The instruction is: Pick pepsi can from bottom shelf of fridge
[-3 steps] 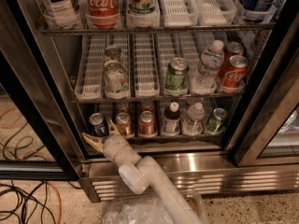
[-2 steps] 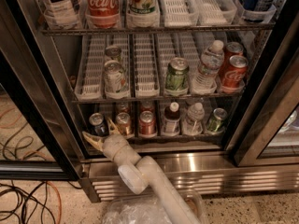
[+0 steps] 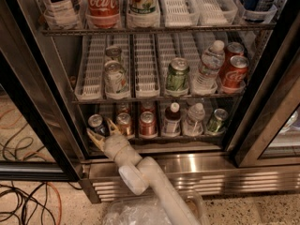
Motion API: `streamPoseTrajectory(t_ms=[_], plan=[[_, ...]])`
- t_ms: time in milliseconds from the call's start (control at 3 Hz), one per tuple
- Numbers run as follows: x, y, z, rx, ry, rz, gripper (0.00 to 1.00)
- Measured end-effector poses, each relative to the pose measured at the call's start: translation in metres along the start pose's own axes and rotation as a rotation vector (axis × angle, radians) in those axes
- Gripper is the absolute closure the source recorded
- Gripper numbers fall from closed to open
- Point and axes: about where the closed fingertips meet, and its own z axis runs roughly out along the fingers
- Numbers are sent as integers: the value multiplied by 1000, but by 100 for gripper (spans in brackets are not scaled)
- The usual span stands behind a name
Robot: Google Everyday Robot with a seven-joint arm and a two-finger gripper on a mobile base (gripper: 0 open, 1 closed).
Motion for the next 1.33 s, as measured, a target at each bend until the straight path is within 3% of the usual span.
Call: streamPoseTrajectory(t_ms=[667, 1000, 1333], plan=[[1, 0, 0, 1, 1, 1, 86], [1, 0, 0, 1, 1, 1, 100], [0, -1, -1, 2, 1, 4, 100]])
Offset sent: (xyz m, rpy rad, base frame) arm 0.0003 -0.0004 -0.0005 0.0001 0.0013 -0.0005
